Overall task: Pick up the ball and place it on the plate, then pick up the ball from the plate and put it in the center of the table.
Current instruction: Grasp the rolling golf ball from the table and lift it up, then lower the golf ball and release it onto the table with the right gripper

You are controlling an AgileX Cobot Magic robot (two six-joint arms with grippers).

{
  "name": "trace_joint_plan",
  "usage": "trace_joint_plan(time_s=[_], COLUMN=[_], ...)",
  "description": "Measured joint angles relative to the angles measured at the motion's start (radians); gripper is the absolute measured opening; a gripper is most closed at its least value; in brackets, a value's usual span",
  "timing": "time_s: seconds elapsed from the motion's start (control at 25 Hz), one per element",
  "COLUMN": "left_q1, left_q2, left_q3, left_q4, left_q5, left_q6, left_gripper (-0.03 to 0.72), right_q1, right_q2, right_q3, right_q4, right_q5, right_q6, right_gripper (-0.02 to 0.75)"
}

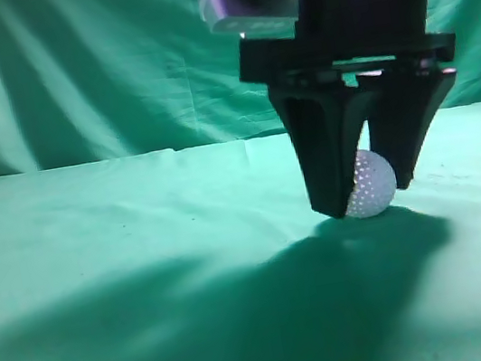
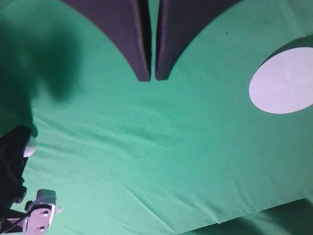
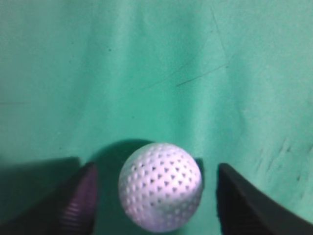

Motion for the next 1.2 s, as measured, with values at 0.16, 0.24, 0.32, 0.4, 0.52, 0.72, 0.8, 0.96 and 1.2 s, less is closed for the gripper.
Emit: trace_joint_plan(time_s=[0.16, 0.24, 0.32, 0.4, 0.52, 0.72, 0.8, 0.96, 1.2], left_q1=[0.0, 0.0, 0.0, 0.0, 0.0, 0.0, 0.0, 0.0, 0.0], left_q2=[0.0, 0.0, 0.0, 0.0, 0.0, 0.0, 0.0, 0.0, 0.0], left_q3=[0.0, 0.0, 0.0, 0.0, 0.0, 0.0, 0.0, 0.0, 0.0], left_q4=[0.002, 0.003, 0.005, 0.005, 0.005, 0.005, 0.005, 0.005, 0.005], left_q5=[0.0, 0.0, 0.0, 0.0, 0.0, 0.0, 0.0, 0.0, 0.0], left_q6=[0.0, 0.0, 0.0, 0.0, 0.0, 0.0, 0.0, 0.0, 0.0], left_gripper=[0.0, 0.0, 0.0, 0.0, 0.0, 0.0, 0.0, 0.0, 0.0], right_q1=[0.0, 0.0, 0.0, 0.0, 0.0, 0.021, 0.041, 0.067, 0.073], right_q2=[0.016, 0.016, 0.016, 0.018, 0.024, 0.086, 0.152, 0.325, 0.497], right_q3=[-0.006, -0.021, -0.054, -0.117, -0.244, -0.493, -0.591, -0.759, -0.891], right_q4=[-0.002, -0.002, -0.002, -0.002, 0.018, 0.048, 0.048, 0.05, 0.05], right_q5=[-0.006, 0.0, 0.028, 0.059, 0.086, 0.07, 0.079, 0.116, 0.147], right_q6=[0.0, 0.001, 0.002, 0.003, 0.003, -0.012, -0.029, -0.038, -0.04], right_gripper=[0.335, 0.335, 0.335, 0.335, 0.335, 0.335, 0.335, 0.335, 0.335])
